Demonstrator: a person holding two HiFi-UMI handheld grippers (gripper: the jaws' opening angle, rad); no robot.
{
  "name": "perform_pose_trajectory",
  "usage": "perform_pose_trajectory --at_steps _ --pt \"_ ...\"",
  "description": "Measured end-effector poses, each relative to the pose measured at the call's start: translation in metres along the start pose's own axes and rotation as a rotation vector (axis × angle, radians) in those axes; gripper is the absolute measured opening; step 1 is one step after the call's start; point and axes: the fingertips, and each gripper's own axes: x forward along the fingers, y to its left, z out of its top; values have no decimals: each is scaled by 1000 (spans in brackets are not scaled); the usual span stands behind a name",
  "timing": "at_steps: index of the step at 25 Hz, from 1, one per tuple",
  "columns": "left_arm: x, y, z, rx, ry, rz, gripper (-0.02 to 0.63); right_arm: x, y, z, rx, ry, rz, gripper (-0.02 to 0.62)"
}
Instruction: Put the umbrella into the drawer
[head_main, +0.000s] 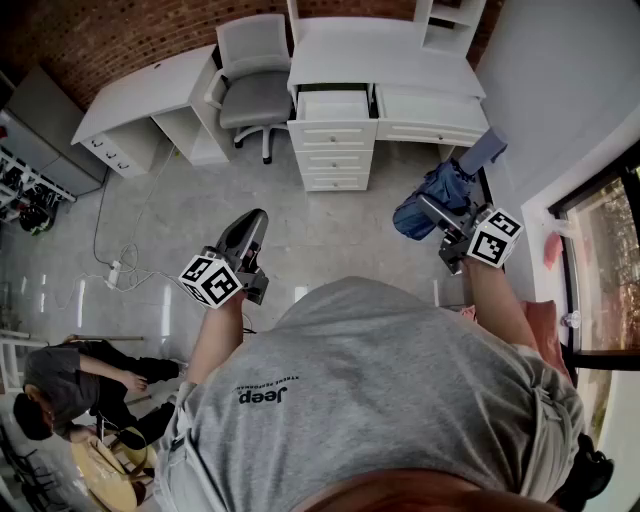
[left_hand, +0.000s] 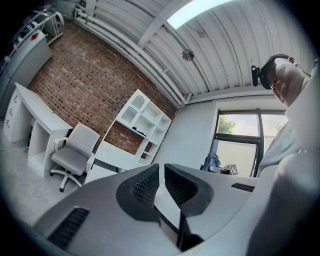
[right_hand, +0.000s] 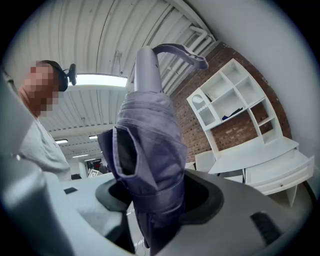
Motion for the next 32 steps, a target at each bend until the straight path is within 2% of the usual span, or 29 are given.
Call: perform_pose_trajectory --at_steps 13,22,32 --pt "1 -8 1 13 12 6 49 -2 2 4 -17 4 21 259" --pt "7 -21 4 24 8 13 49 -7 9 8 -50 53 71 261" --pt "51 -83 -34 24 2 39 49 -80 -17 19 -93 48 117 261"
